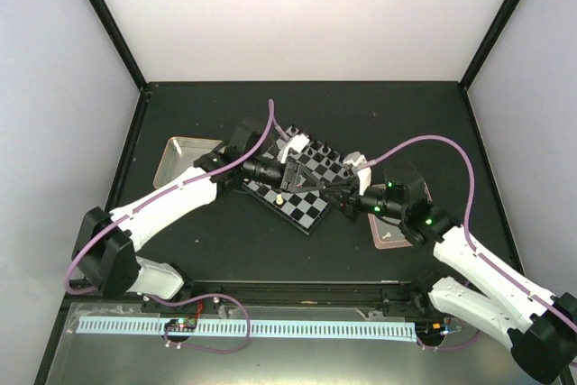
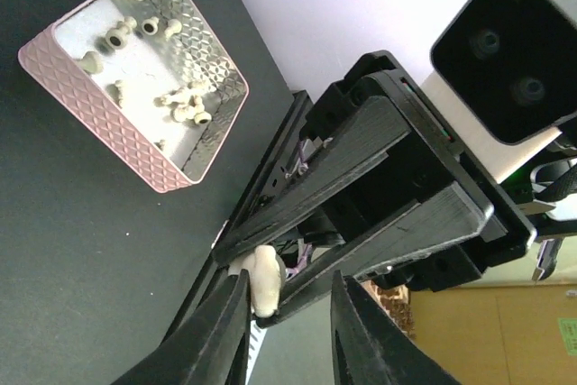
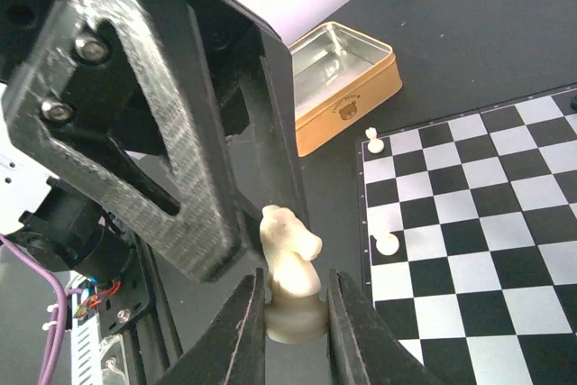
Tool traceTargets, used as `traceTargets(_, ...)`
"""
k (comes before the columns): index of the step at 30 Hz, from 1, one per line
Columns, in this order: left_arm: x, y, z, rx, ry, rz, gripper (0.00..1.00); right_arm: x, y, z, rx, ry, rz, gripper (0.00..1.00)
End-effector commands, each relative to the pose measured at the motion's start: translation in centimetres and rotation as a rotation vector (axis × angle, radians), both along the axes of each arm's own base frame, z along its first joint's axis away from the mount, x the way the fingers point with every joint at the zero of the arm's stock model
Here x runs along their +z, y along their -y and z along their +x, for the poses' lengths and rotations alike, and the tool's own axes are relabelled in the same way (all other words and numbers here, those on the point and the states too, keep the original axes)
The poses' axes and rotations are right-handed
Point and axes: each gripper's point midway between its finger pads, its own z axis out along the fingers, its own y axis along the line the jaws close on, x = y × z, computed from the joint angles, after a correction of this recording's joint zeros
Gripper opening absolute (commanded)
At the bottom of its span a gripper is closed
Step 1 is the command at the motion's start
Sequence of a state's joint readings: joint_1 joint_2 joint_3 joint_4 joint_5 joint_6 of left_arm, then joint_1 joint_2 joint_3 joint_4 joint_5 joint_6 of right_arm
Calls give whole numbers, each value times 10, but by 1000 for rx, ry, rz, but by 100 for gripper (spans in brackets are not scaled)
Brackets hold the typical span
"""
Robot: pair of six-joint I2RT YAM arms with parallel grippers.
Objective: Set up the chess pieces on the board
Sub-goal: Place the chess piece on the chessboard.
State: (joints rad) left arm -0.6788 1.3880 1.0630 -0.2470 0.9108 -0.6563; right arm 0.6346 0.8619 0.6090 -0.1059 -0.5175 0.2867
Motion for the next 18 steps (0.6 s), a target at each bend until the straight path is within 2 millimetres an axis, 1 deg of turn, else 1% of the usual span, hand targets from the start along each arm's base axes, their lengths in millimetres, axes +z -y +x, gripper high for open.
traceTargets(1,10,8,-5,-58,10,-26,25,18,-5,1,15,58,18,12)
traceTargets(4,8,10,-4,-56,8,-22,16,18,-5,0,19,60,18,12)
traceTargets(7,6,10,-3,-51,15,-17,2,18,-5,-2,25,61,19,12)
traceTargets(9,6,9,-1,-39,28,-13,2,18,-3,-2,16,59,18,16)
traceTargets(10,7,9,0,-31,41,-13,2,18,-2,-1,5,54,14,20)
traceTargets(11,7,8,2,-20,57,-7,2,17,-1,-1,-4,45,10,29)
traceTargets(12,6,6,4,-5,73,4,2,17,1,-1,-12,38,7,35)
traceTargets(13,4,4,7,17,94,19,2,15,2,-1,-21,22,0,47)
traceTargets(14,1,1,10,40,111,37,2,16,4,-2,-26,15,1,54)
traceTargets(16,-6,-7,17,102,152,93,1,17,11,-1,-73,3,2,64)
traceTargets(18,-16,-19,27,180,191,163,2,17,19,2,-131,-6,2,71)
